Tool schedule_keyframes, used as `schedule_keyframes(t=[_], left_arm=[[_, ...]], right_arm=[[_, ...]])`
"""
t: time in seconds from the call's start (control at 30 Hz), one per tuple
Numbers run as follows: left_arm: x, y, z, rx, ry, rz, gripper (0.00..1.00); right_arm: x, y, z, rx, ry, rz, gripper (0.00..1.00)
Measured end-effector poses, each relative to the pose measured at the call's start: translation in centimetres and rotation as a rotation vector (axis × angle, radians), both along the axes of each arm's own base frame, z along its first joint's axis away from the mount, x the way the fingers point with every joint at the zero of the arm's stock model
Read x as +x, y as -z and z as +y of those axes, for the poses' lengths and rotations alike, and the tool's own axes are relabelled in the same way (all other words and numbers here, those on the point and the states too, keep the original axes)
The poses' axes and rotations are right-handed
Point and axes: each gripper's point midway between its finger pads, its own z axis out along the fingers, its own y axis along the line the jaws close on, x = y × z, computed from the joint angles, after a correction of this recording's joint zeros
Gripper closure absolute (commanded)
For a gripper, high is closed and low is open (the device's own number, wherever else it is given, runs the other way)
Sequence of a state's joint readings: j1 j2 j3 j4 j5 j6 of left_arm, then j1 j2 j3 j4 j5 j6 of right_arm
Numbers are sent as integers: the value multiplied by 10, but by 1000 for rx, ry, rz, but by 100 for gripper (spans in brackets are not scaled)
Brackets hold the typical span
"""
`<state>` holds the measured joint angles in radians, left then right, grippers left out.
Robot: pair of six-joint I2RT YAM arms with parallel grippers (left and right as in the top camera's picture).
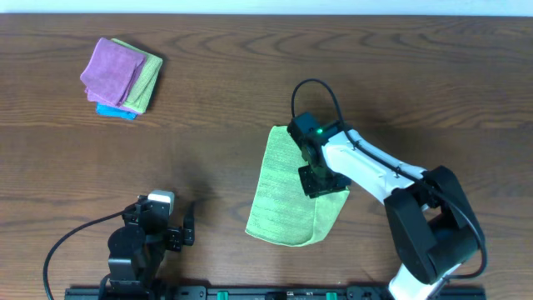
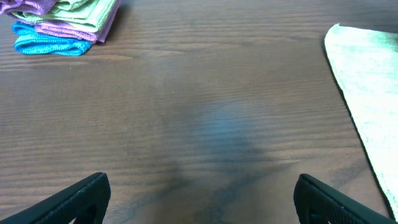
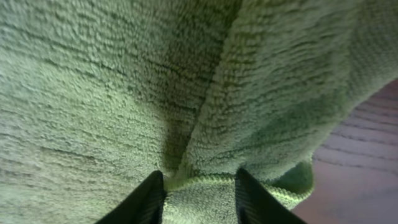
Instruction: Fold the cloth
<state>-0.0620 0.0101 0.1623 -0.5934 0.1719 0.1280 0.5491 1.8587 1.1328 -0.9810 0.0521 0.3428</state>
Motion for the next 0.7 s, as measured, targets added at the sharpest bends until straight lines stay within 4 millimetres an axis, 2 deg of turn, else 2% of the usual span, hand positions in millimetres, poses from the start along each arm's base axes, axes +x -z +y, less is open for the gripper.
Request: schedule_keyframes(t=[0.07,0.13,0.2,0.37,0.5,0.7], left_arm=[[0,0,0,0,0,0,5],[0,0,0,0,0,0,5],[0,0,0,0,0,0,5],[0,0,0,0,0,0,5],[0,0,0,0,0,0,5],[0,0,0,0,0,0,5]], right_arm=[[-1,2,0,1,-4,0,75],[-2,3,-1,0,-13,4,90],[-3,3,-2,-2,-14,6,98],[-6,3,-4,-10,-14,20,98],[-16,0,-11,-40,-5,61,98],[-35,-9,-33,-161,66,117,99]])
